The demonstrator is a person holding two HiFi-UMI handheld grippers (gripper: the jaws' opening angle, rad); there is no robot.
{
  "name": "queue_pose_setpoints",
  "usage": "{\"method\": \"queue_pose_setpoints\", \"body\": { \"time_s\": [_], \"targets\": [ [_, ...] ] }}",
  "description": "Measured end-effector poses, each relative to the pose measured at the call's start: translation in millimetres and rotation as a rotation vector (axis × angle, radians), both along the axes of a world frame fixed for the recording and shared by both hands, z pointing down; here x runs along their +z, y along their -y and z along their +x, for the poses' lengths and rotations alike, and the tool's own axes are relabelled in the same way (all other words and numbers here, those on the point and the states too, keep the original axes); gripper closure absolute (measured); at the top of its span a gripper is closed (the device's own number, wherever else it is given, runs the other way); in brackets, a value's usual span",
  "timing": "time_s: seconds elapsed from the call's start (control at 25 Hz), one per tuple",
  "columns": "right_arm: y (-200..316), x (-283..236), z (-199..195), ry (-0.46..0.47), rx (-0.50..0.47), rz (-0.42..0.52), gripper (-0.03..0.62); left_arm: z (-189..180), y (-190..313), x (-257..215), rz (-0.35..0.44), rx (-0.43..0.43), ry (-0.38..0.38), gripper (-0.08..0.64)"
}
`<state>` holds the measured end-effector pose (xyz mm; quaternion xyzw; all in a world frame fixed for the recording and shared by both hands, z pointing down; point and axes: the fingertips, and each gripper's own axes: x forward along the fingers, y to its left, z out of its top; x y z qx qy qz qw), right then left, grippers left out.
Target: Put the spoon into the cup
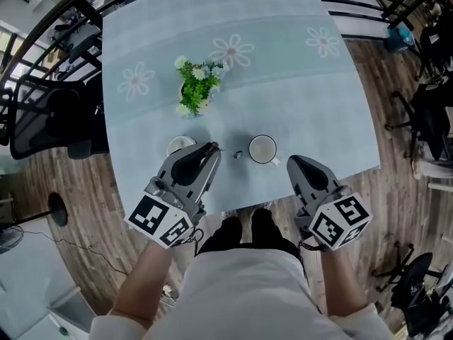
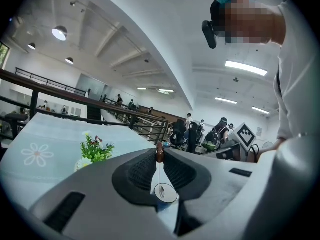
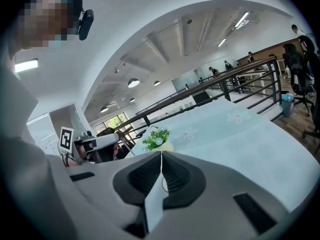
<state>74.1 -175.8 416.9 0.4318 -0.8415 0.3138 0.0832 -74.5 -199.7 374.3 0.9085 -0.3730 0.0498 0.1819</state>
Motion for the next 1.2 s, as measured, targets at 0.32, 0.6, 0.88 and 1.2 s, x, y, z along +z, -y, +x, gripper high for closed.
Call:
{"method": "queue_pose_setpoints", "body": {
  "time_s": [0.32,0.6,0.88,1.2],
  "targets": [
    [19.5,33.2,21.8,0.012,0.003,-0.047,0.569,28.4,31.8,41.5,-0.053,0.013,0.012,0.503],
    [26.7,53.1,41.4,0.012,0.041,-0.072,0.569,46.7,42.9,77.4,-0.107,0.018,0.005,0.503],
    [27.3,68.0,53.4,0.003,0.058,-0.095,0.569,59.3,49.7,110.0,-0.15,0.03,0.012,0.503],
    [21.6,85.2,60.3,0.003,0.069,-0.127,0.569,67.9,46.6,138.0,-0.183,0.038,0.012,0.503]
  ]
}}
